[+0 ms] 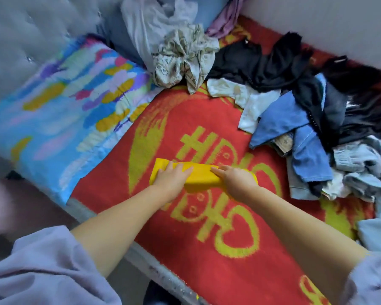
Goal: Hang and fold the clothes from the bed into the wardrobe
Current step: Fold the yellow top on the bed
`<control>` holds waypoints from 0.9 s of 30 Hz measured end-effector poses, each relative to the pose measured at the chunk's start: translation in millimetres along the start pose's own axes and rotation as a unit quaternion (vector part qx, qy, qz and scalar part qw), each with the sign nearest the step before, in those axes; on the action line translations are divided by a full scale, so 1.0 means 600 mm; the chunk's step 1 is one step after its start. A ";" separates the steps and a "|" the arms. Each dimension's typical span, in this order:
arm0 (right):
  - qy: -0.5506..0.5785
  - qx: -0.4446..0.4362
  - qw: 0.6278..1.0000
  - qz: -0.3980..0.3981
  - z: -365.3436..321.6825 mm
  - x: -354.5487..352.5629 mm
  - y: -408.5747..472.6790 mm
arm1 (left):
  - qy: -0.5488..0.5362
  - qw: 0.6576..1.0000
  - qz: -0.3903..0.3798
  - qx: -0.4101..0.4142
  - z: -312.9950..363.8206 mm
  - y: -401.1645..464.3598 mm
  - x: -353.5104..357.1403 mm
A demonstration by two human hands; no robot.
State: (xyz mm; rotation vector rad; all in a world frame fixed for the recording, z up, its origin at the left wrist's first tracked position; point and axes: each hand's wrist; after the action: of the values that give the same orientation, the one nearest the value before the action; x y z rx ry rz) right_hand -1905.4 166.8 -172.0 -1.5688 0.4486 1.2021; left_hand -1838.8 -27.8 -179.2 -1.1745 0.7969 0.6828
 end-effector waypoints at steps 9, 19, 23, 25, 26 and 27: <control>-0.116 -0.152 0.978 0.084 -0.196 -0.170 -0.142 | -0.004 0.984 0.105 -0.146 -0.044 -0.308 -0.028; -0.211 -0.395 0.891 0.078 -0.629 -0.158 -0.337 | -0.096 0.912 0.118 -0.381 -0.085 -0.779 0.165; -0.246 -0.454 0.853 0.074 -0.818 -0.110 -0.452 | -0.140 0.874 0.113 -0.451 -0.092 -0.967 0.269; -0.260 -0.485 0.831 0.082 -0.911 -0.076 -0.512 | -0.153 0.858 0.099 -0.480 -0.094 -1.057 0.325; -0.269 -0.500 0.819 0.084 -0.956 -0.058 -0.543 | -0.160 0.851 0.089 -0.493 -0.097 -1.101 0.353; -0.274 -0.513 0.809 0.083 -1.000 -0.041 -0.572 | -0.168 0.844 0.080 -0.503 -0.100 -1.146 0.380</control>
State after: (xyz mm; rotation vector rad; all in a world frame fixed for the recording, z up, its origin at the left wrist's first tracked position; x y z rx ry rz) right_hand -1370.6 -244.0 -17.3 -1.9182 -0.5824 2.1494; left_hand -1164.7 -247.0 -18.1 -1.8537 0.1849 1.5045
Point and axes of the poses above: each hand's wrist, its own y-axis towards the middle knuckle, its own x-axis out of the palm, z = x × y, and after that the axes turned 13 degrees about x, right-handed
